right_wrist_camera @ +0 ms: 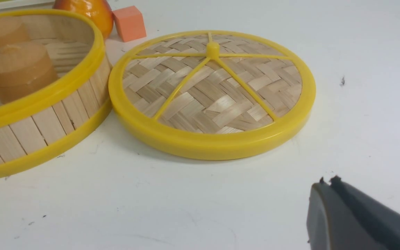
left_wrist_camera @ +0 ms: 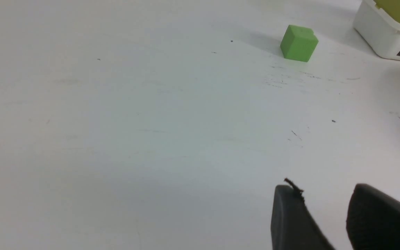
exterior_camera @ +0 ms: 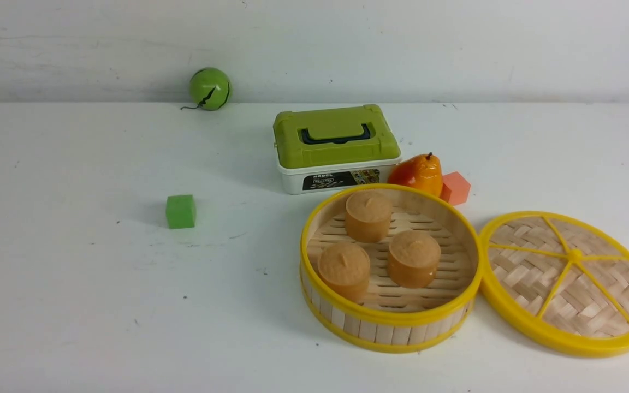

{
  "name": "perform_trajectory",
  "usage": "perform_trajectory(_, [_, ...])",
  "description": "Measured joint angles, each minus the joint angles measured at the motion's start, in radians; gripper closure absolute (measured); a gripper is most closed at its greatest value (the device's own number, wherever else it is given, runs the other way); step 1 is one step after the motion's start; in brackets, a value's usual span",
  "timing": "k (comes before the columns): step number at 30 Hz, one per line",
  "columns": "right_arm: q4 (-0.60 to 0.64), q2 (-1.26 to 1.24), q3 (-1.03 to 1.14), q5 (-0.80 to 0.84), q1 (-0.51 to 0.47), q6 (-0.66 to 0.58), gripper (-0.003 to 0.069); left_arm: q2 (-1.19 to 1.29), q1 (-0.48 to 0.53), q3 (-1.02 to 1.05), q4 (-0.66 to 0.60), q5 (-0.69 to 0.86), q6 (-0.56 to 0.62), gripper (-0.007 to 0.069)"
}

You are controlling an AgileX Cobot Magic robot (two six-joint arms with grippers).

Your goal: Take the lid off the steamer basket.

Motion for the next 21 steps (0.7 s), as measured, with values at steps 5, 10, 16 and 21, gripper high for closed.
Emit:
perform_trajectory(5, [0.0,0.0,0.0,0.0,0.0,0.0,0.0659,0.0,0.0,0.0,0.0,0.0,0.0,0.0386])
perform_trajectory(10, [0.0,0.0,0.0,0.0,0.0,0.0,0.0655,0.0,0.0,0.0,0.0,0.0,0.0,0.0386])
perform_trajectory(16, [0.0,0.0,0.0,0.0,0.0,0.0,0.0648,0.0,0.0,0.0,0.0,0.0,0.0,0.0385])
perform_trajectory(21, [0.0,0.0,0.0,0.0,0.0,0.0,0.0641,0.0,0.0,0.0,0.0,0.0,0.0,0.0385])
